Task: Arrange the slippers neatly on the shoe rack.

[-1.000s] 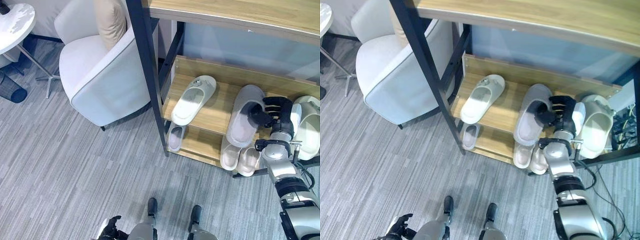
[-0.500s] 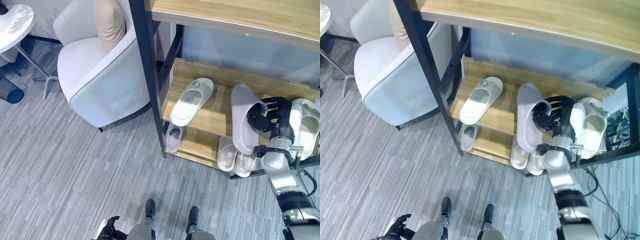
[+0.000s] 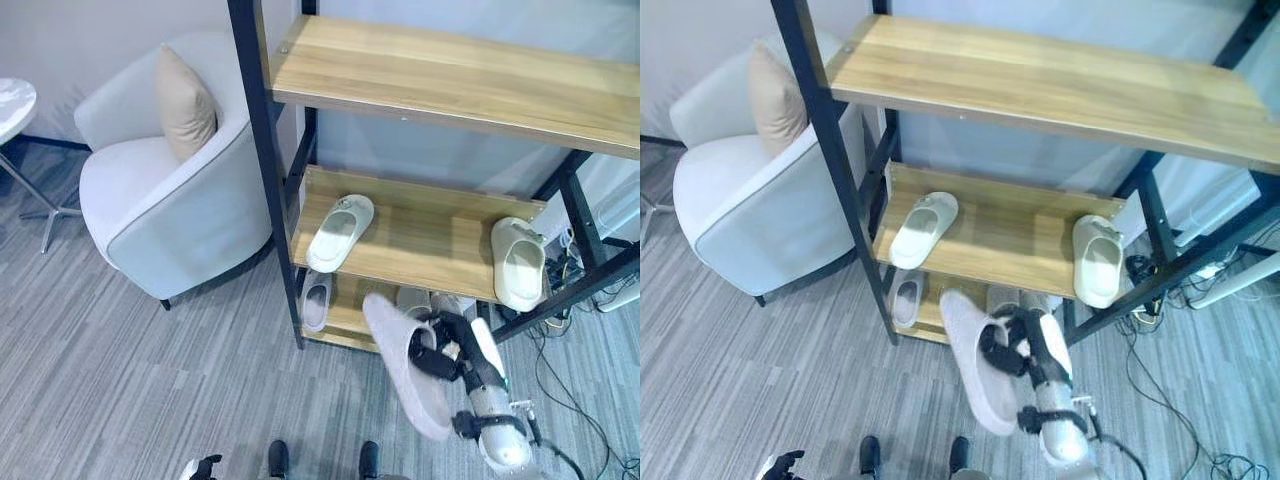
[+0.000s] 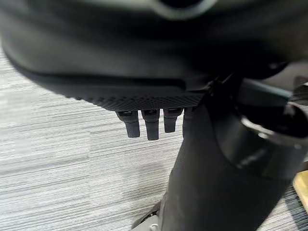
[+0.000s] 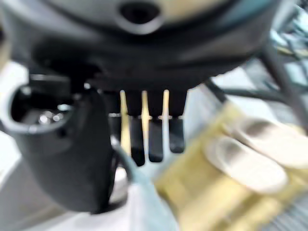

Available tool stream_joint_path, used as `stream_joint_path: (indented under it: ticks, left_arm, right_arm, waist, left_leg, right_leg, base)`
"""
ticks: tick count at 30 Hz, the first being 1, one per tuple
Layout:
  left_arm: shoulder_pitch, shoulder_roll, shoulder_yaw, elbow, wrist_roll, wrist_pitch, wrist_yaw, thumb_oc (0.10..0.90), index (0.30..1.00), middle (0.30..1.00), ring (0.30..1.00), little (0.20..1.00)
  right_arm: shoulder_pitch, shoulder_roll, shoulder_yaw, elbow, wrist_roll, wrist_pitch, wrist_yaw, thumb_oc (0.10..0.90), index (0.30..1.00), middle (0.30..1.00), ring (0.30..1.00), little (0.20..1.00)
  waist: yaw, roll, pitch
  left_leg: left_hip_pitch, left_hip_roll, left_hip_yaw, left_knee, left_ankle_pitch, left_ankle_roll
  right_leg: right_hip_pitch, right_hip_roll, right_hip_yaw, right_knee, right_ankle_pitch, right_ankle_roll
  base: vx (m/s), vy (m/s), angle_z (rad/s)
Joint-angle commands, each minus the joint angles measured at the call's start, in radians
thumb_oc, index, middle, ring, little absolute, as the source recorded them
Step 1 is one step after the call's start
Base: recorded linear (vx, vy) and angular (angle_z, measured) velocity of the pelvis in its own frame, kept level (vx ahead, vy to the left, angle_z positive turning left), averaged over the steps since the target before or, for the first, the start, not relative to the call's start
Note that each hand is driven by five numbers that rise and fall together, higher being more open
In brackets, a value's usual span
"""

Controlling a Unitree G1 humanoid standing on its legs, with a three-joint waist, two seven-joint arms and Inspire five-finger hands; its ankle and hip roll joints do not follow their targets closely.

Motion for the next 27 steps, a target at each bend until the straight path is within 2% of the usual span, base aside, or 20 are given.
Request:
stream_joint_path:
  ticks: [1,3,6,9,11,13,14,15,18,19,21,22,24,25,26,27]
  left_arm:
    - [-0.049,-0.02,0.037,0.044,-0.005,-0.033,-0.011,0.8,0.9,0.9,0.9,0.9]
    - [-0.061,-0.013,0.042,0.004,-0.075,-0.054,-0.008,0.8,0.9,0.9,0.9,0.9]
    - [-0.095,0.015,0.011,-0.15,-0.185,-0.111,0.002,0.8,0.9,0.9,0.9,0.9]
    - [-0.111,0.043,-0.027,-0.33,-0.328,-0.167,0.008,0.8,0.9,0.9,0.9,0.9]
    - [-0.118,0.056,-0.041,-0.425,-0.382,-0.188,0.004,0.8,0.9,0.9,0.9,0.9]
    - [-0.143,0.075,-0.062,-0.531,-0.414,-0.225,0.019,0.8,0.9,0.9,0.9,0.9]
    - [-0.148,0.081,-0.065,-0.58,-0.432,-0.228,0.013,0.8,0.9,0.9,0.9,0.9]
    - [-0.149,0.092,-0.078,-0.63,-0.441,-0.24,0.019,0.8,0.9,0.9,0.9,0.9]
    - [-0.166,0.116,-0.113,-0.773,-0.462,-0.261,0.036,0.8,0.9,0.9,0.9,0.9]
    - [-0.159,0.121,-0.112,-0.856,-0.529,-0.28,0.039,0.8,0.9,0.9,0.9,0.9]
    - [-0.157,0.12,-0.102,-0.951,-0.576,-0.292,0.054,0.8,0.9,0.9,0.9,0.9]
    - [-0.157,0.12,-0.1,-0.954,-0.575,-0.29,0.054,0.8,0.9,0.9,0.9,0.9]
    - [-0.148,0.121,-0.089,-1.017,-0.606,-0.302,0.086,0.8,0.9,0.9,0.9,0.9]
    - [-0.137,0.133,-0.073,-1.075,-0.614,-0.313,0.112,0.8,0.9,0.9,0.9,0.9]
    - [-0.137,0.132,-0.072,-1.076,-0.613,-0.312,0.114,0.8,0.9,0.9,0.9,0.9]
    - [-0.13,0.136,-0.062,-1.096,-0.633,-0.32,0.125,0.8,0.9,0.9,0.9,0.9]
  right_arm:
    - [-0.101,-0.029,-0.053,-0.113,0.069,-0.086,-0.002,0.4,0.3,0.3,0.3,0.3]
    - [-0.147,-0.038,-0.048,-0.071,0.093,-0.087,-0.011,0.4,0.3,0.3,0.3,0.3]
    - [-0.282,-0.078,-0.024,-0.047,0.084,-0.087,-0.039,0.4,0.3,0.3,0.3,0.3]
    - [-0.481,-0.089,0.048,0.034,0.149,-0.081,-0.065,0.4,0.3,0.3,0.3,0.3]
    - [-0.542,-0.084,0.09,0.029,0.229,-0.092,-0.031,0.4,0.3,0.3,0.3,0.3]
    - [-0.648,-0.119,0.136,0.066,0.221,-0.086,-0.025,0.4,0.3,0.3,0.3,0.3]
    - [-0.677,-0.129,0.149,0.07,0.226,-0.087,-0.025,0.4,0.3,0.3,0.3,0.3]
    - [-0.713,-0.144,0.158,0.079,0.228,-0.085,-0.032,0.4,0.3,0.3,0.3,0.3]
    - [-0.907,-0.17,0.186,0.143,0.237,-0.08,-0.099,0.4,0.3,0.3,0.3,0.3]
    - [-1.032,-0.198,0.197,0.178,0.225,-0.061,-0.151,0.4,0.3,0.3,0.3,0.3]
    - [-1.141,-0.217,0.202,0.221,0.242,-0.049,-0.196,0.4,0.3,0.3,0.3,0.3]
    - [-1.145,-0.217,0.204,0.223,0.243,-0.049,-0.196,0.4,0.3,0.3,0.3,0.3]
    - [-1.237,-0.235,0.206,0.293,0.268,-0.042,-0.232,0.4,0.3,0.3,0.3,0.3]
    - [-1.316,-0.272,0.204,0.345,0.27,-0.036,-0.276,0.4,0.3,0.3,0.3,0.3]
    - [-1.32,-0.272,0.206,0.347,0.271,-0.037,-0.276,0.4,0.3,0.3,0.3,0.3]
    - [-1.362,-0.291,0.206,0.369,0.277,-0.04,-0.294,0.4,0.3,0.3,0.3,0.3]
  waist:
    - [0.006,0.002,0.009]
    - [0.011,-0.005,0.064]
    - [0.017,-0.008,0.169]
    - [0.04,0.007,0.188]
    - [0.057,0.011,0.201]
    - [0.069,0.018,0.241]
    - [0.071,0.021,0.24]
    - [0.078,0.026,0.246]
    - [0.105,0.037,0.236]
    - [0.123,0.045,0.238]
    - [0.131,0.051,0.236]
    - [0.131,0.051,0.231]
    - [0.142,0.06,0.231]
    - [0.153,0.069,0.241]
    - [0.153,0.069,0.239]
    - [0.157,0.073,0.247]
  left_leg:
    - [0.073,-0.014,0.014,0.011,-0.114,-0.005]
    - [0.014,-0.007,0.018,0.136,-0.14,-0.005]
    - [-0.193,0.01,0.003,0.404,-0.206,-0.012]
    - [-0.36,0.028,-0.002,0.605,-0.273,0.006]
    - [-0.44,0.04,0.0,0.741,-0.332,0.027]
    - [-0.56,0.046,-0.012,0.897,-0.384,0.041]
    - [-0.632,0.047,-0.015,0.974,-0.407,0.047]
    - [-0.684,0.047,-0.02,1.056,-0.46,0.044]
    - [-0.927,0.061,-0.043,1.292,-0.54,0.067]
    - [-1.049,0.062,-0.061,1.434,-0.578,0.076]
    - [-1.179,0.064,-0.078,1.592,-0.631,0.088]
    - [-1.192,0.065,-0.08,1.602,-0.636,0.088]
    - [-1.293,0.052,-0.091,1.738,-0.676,0.095]
    - [-1.369,0.047,-0.097,1.848,-0.711,0.102]
    - [-1.378,0.047,-0.098,1.856,-0.715,0.102]
    - [-1.415,0.043,-0.107,1.91,-0.732,0.101]
  right_leg:
    - [0.044,0.038,0.032,0.099,-0.186,0.013]
    - [0.002,0.028,0.035,0.185,-0.212,0.003]
    - [-0.175,-0.012,0.025,0.411,-0.258,-0.009]
    - [-0.343,-0.035,0.043,0.631,-0.333,-0.032]
    - [-0.438,-0.042,0.062,0.778,-0.402,-0.055]
    - [-0.565,-0.05,0.065,0.93,-0.462,-0.073]
    - [-0.637,-0.053,0.073,0.998,-0.486,-0.083]
    - [-0.683,-0.053,0.086,1.067,-0.539,-0.09]
    - [-0.922,-0.059,0.112,1.296,-0.616,-0.116]
    - [-1.036,-0.067,0.123,1.442,-0.658,-0.136]
    - [-1.166,-0.07,0.13,1.591,-0.699,-0.148]
    - [-1.177,-0.07,0.13,1.601,-0.704,-0.148]
    - [-1.283,-0.077,0.137,1.749,-0.742,-0.157]
    - [-1.36,-0.085,0.142,1.86,-0.773,-0.162]
    - [-1.368,-0.086,0.143,1.869,-0.778,-0.162]
    - [-1.408,-0.091,0.15,1.936,-0.795,-0.162]
  base:
    - [-0.05,-0.014,-0.13]
    - [-0.27,-0.03,-0.15]
    - [-0.39,-0.037,0.0]
    - [-0.22,-0.008,0.17]
    - [-0.17,-0.022,0.02]
    - [-0.24,-0.04,-0.11]
    - [-0.17,-0.057,-0.11]
    - [-0.11,-0.037,0.16]
    - [-0.18,-0.038,0.27]
    - [-0.15,-0.034,-0.15]
    - [-0.07,-0.027,-0.2]
    - [0.0,0.0,0.0]
    - [0.03,0.005,0.07]
    - [0.04,0.003,0.01]
    - [0.05,0.01,0.07]
    - [0.05,0.012,0.07]
